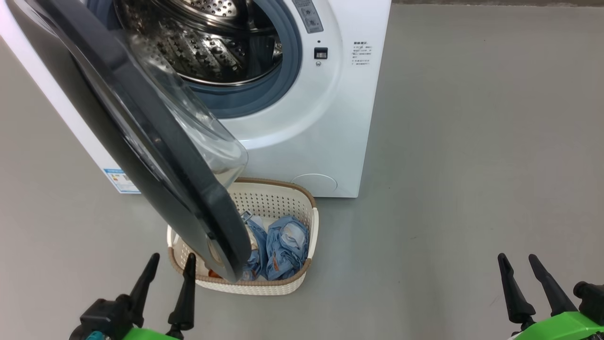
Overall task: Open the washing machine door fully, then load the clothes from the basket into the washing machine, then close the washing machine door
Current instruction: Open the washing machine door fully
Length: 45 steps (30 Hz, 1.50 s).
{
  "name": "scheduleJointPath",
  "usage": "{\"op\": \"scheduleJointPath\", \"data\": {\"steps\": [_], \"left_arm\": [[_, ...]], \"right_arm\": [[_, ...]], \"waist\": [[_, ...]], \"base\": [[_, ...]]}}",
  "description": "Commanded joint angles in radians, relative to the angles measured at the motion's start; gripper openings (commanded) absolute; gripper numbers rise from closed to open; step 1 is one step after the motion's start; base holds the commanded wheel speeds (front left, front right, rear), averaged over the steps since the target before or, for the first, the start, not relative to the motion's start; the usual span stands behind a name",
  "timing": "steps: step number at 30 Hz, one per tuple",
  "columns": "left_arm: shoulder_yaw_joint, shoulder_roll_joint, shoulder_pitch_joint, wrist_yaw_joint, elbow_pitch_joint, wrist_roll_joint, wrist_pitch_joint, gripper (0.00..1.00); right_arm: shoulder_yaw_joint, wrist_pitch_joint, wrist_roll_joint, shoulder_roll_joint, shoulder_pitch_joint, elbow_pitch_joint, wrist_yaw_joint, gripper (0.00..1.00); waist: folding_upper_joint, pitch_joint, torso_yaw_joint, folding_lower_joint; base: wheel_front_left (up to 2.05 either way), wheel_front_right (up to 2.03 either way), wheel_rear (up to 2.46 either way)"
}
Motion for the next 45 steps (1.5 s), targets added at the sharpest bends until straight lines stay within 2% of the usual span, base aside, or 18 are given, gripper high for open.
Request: {"op": "scheduleJointPath", "data": {"steps": [1,4,5,6,11,17,20,25,30,34,38,45], "left_arm": [[0.039,0.012,-0.038,-0.002,-0.022,0.009,-0.006,1.00],[0.049,0.007,-0.044,-0.002,-0.021,0.010,-0.006,1.00],[0.054,0.005,-0.047,-0.002,-0.021,0.006,-0.006,0.45],[0.062,0.001,-0.051,-0.002,-0.024,0.003,-0.006,0.00],[0.145,-0.023,-0.082,-0.002,-0.091,-0.024,-0.006,0.00],[0.237,-0.053,-0.119,-0.002,-0.302,-0.048,-0.006,0.00],[0.194,-0.058,-0.126,-0.002,-0.414,-0.028,-0.006,0.00],[0.032,-0.058,-0.122,-0.002,-0.514,0.014,-0.006,0.00],[-0.132,-0.055,-0.121,-0.002,-0.461,0.005,-0.006,0.00],[-0.204,-0.056,-0.129,-0.002,-0.350,-0.040,-0.006,0.00],[-0.225,-0.056,-0.146,-0.002,-0.229,-0.075,-0.006,0.00],[-0.195,-0.058,-0.183,-0.002,-0.088,-0.113,-0.006,0.00]], "right_arm": [[0.015,-0.012,-0.008,-0.013,0.005,-0.020,0.003,1.00],[0.011,-0.012,-0.018,-0.009,0.007,-0.020,0.003,1.00],[0.009,-0.012,-0.019,-0.007,0.007,-0.021,0.003,1.00],[0.008,-0.012,-0.019,-0.006,0.008,-0.022,0.003,1.00],[0.002,-0.012,-0.010,-0.003,0.011,-0.028,0.003,1.00],[0.008,-0.012,-0.011,-0.007,0.009,-0.031,0.003,1.00],[0.003,-0.012,-0.011,-0.005,0.009,-0.034,0.003,1.00],[-0.001,-0.012,-0.014,-0.002,0.010,-0.041,0.003,1.00],[-0.002,-0.012,-0.015,0.003,0.008,-0.052,0.003,1.00],[0.003,-0.012,-0.015,0.006,0.004,-0.053,0.003,1.00],[0.009,-0.012,-0.013,0.008,0.000,-0.052,0.003,1.00],[0.013,-0.012,-0.013,0.008,-0.003,-0.051,0.003,1.00]], "waist": [[0.0000,0.000,0.000,0.0000],[0.0000,0.001,0.000,0.0000],[0.0000,0.001,0.000,0.0000],[0.0000,0.001,0.000,0.0000],[0.0000,0.001,0.003,0.0000],[0.0000,0.003,-0.002,0.0000],[0.0000,0.004,-0.004,0.0000],[0.0000,0.009,-0.009,0.0000],[0.0000,0.015,-0.016,0.0000],[0.0000,0.020,-0.022,0.0000],[0.0000,0.021,-0.026,0.0000],[0.0000,0.019,-0.027,0.0000]], "base": [[0.00,0.00,0.00],[0.00,0.00,0.00],[0.00,0.00,0.00],[0.00,0.00,0.00],[0.00,0.00,0.00],[0.00,0.00,0.00],[0.00,0.00,0.00],[0.00,0.00,0.00],[0.00,0.00,0.00],[0.00,0.00,0.00],[0.00,0.00,0.00],[0.00,0.00,0.00]]}}
